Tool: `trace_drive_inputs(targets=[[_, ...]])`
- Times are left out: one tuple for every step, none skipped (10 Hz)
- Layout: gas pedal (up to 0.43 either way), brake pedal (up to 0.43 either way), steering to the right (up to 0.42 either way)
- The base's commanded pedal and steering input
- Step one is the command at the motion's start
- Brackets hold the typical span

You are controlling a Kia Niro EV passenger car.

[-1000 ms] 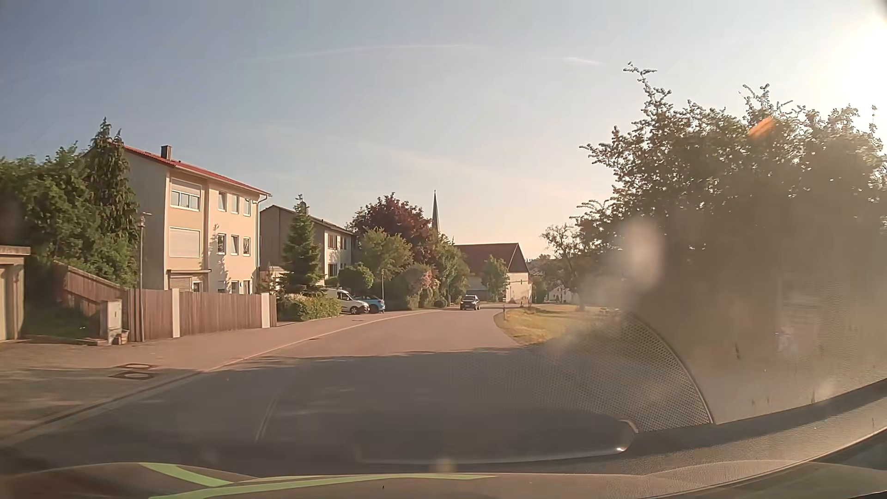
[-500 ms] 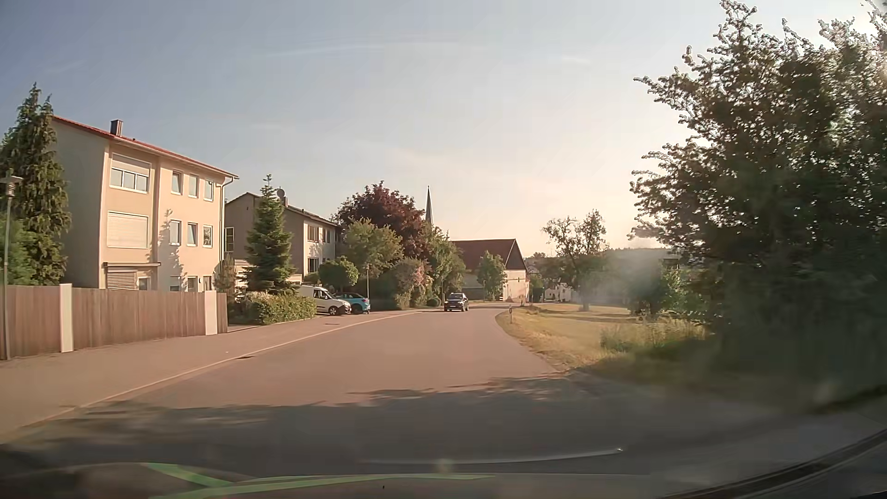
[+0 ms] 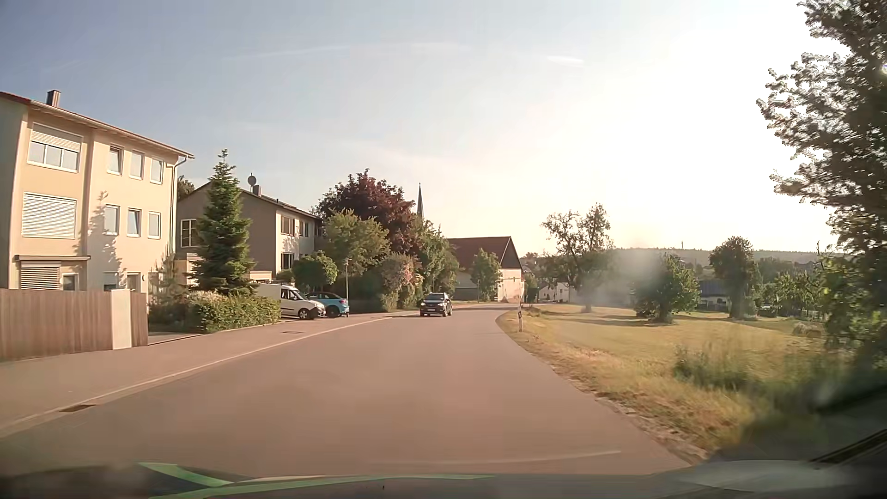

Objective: Follow the waypoints while adhering to traffic rules and regulations

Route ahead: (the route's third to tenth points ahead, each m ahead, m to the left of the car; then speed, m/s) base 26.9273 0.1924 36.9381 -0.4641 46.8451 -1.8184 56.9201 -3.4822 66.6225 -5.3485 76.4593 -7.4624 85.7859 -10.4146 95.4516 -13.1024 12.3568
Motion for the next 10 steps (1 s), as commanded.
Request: trace_drive_inputs(targets=[[0.02,0.0,0.012],[0.02,0.0,0.011],[0.02,0.0,0.012],[0.028,0.0,0.012],[0.028,0.0,0.012],[0.028,0.0,0.012],[0.028,0.0,0.012],[0.028,0.0,0.012],[0.028,0.0,0.012],[0.028,0.0,0.012]])
